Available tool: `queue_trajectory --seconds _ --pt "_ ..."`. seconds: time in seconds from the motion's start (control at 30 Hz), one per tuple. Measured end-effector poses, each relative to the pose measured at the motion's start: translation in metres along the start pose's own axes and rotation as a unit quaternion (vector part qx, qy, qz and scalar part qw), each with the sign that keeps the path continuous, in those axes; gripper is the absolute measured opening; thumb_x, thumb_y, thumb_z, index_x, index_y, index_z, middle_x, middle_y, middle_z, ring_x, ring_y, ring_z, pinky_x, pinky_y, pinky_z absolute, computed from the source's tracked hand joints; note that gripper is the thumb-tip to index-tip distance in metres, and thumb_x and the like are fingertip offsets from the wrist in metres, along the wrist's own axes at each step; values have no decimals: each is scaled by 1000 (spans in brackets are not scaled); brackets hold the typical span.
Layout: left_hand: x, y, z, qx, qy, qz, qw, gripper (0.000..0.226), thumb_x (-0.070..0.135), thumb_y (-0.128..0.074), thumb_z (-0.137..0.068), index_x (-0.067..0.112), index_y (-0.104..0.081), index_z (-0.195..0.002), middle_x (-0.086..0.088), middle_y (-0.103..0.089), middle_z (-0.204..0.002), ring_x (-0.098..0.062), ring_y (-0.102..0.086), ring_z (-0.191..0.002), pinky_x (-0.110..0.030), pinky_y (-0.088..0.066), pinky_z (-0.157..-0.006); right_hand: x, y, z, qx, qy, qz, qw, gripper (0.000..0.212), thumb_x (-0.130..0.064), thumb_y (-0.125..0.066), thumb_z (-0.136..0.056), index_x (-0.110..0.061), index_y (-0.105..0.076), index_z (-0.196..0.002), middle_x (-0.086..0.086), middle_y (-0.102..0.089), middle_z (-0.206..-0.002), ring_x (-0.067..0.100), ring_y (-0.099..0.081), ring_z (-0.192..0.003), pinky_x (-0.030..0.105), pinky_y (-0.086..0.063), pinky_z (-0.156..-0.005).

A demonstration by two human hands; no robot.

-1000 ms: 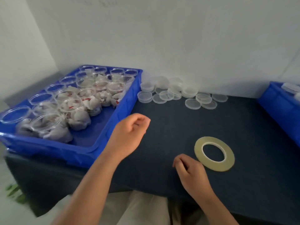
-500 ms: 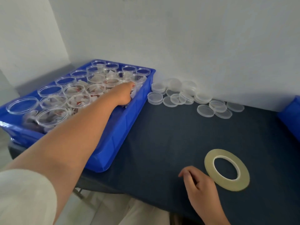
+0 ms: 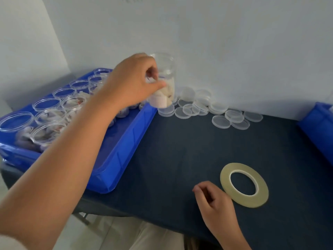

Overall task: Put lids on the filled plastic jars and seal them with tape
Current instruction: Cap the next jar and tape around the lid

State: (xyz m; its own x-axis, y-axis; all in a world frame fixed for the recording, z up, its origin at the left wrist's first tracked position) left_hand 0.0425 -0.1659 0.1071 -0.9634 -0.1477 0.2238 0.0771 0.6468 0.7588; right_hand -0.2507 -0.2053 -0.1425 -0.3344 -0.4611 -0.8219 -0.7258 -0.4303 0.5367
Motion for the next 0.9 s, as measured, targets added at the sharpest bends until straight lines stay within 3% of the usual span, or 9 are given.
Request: queue_trajectory --seconds 0.07,0.2,0.3,0.43,0.53,0.6,0.67,0.77,0.9 --pt "34 -10 25 -68 -29 48 996 26 53 -73 -86 31 -59 -87 15 -56 -91 6 -55 -81 -11 -40 -68 -1 3 2 20 -20 -40 999 15 -57 -67 -90 -50 -64 -102 -17 -70 -92 8 -70 -85 20 -55 -70" --pt "84 -63 89 -234 -67 119 962 25 52 -72 -89 33 -56 -88 17 -53 -97 -3 -59 -84 -21 -49 -71 3 7 4 31 -26 -114 993 93 -74 -78 -73 -36 -44 -151 -24 -56 -144 1 -52 -137 23 -45 -110" --pt "107 -104 131 -275 -113 149 943 26 48 -76 -91 34 -54 -89 17 -50 -104 -5 -59 -84 -14 -42 -68 1 9 3 33 -9 -147 989 101 -60 -91 -68 -49 -35 -152 -19 -57 -144 7 -57 -135 25 -50 -106" --pt "114 -121 150 -224 -139 285 921 31 50 -80 -88 30 -64 -107 16 -60 -118 -8 -60 -79 -17 -47 -67 7 9 3 56 -20 -117 991 93 -51 -95 -66 -50 -40 -141 -18 -60 -130 9 -64 -121 34 -57 -97" --pt "80 -125 122 -82 38 441 893 32 54 -66 -95 31 -68 -118 6 -70 -91 -15 -60 -61 -35 -52 -58 7 8 2 74 -21 -86 993 92 -56 -96 -63 -58 -37 -134 -29 -54 -134 1 -56 -127 25 -51 -100" --pt "51 -148 93 -42 169 393 903 25 59 -60 -95 39 -70 -105 12 -70 -81 -8 -62 -63 -32 -52 -60 6 8 1 77 -8 -74 994 92 -59 -94 -64 -61 -34 -134 -30 -51 -136 0 -54 -130 23 -51 -99" --pt "33 -182 58 -101 196 306 926 12 50 -60 -99 43 -70 -102 24 -72 -98 1 -66 -77 -29 -53 -73 6 8 0 74 -4 -73 995 94 -60 -92 -62 -62 -33 -135 -30 -51 -137 -1 -53 -131 22 -50 -99" --pt "15 -239 9 -197 119 152 961 28 22 -59 -105 27 -67 -131 9 -62 -139 -11 -62 -118 -37 -50 -104 8 8 -2 66 -1 -73 995 97 -62 -90 -61 -59 -34 -140 -30 -49 -139 -1 -51 -133 21 -48 -100" --pt "7 -296 -31 -250 45 -30 967 56 5 -54 -100 22 -50 -153 -5 -30 -170 -31 -21 -158 -50 -29 -124 11 4 -4 57 2 -66 996 100 -60 -92 -57 -44 -42 -143 -26 -52 -139 2 -54 -132 18 -49 -100"
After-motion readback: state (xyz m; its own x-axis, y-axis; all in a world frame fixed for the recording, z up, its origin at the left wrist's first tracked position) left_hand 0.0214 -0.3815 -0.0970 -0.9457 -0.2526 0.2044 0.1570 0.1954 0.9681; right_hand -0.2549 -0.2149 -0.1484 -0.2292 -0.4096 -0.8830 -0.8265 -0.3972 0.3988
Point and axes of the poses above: each hand's wrist, its own z-axis away from the middle knuckle, its own y-axis out of the back of the hand, x = y × z, the point moved 6 cm from there along -z, towards the middle knuckle
